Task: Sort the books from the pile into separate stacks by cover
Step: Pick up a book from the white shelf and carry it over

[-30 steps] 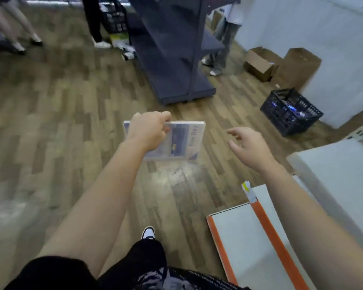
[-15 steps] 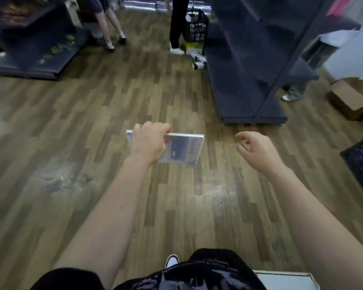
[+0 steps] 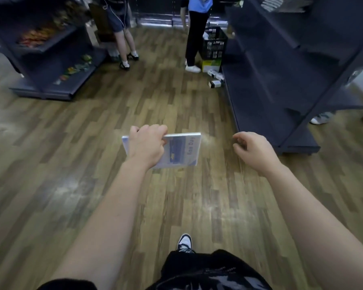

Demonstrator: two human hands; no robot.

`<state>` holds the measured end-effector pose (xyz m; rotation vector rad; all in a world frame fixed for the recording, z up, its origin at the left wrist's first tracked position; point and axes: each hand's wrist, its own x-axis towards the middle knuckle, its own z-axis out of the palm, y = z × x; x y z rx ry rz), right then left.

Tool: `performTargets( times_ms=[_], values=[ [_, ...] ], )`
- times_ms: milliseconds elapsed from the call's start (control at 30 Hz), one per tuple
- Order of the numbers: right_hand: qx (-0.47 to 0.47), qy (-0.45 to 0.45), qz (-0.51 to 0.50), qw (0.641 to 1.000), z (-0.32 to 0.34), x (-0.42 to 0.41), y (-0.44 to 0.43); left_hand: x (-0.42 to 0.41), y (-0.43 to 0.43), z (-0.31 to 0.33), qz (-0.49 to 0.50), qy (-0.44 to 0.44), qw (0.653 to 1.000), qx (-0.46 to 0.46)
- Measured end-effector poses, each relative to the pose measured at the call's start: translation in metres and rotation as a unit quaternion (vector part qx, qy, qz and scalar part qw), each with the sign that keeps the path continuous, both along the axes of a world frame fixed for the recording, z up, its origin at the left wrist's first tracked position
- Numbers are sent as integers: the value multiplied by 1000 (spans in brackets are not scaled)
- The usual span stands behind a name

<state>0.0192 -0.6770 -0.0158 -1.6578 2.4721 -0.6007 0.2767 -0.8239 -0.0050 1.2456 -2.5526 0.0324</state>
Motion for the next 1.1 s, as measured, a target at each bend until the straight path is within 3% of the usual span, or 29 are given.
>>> performTargets(
  times_ms=[233, 567, 833, 1100],
  values=[
    [19, -15, 27, 999, 7, -40, -143, -27, -125, 9, 32, 2, 999, 9],
    [45, -15, 79, 996, -23, -81, -354, -47, -311, -32, 71, -5, 997, 43],
    [43, -24, 31, 998, -12, -134, -520, -116, -512, -7, 26, -6, 999, 28],
    [30, -26, -37, 999, 0, -203, -619, -218, -653, 10, -44, -5, 999, 9]
  ],
)
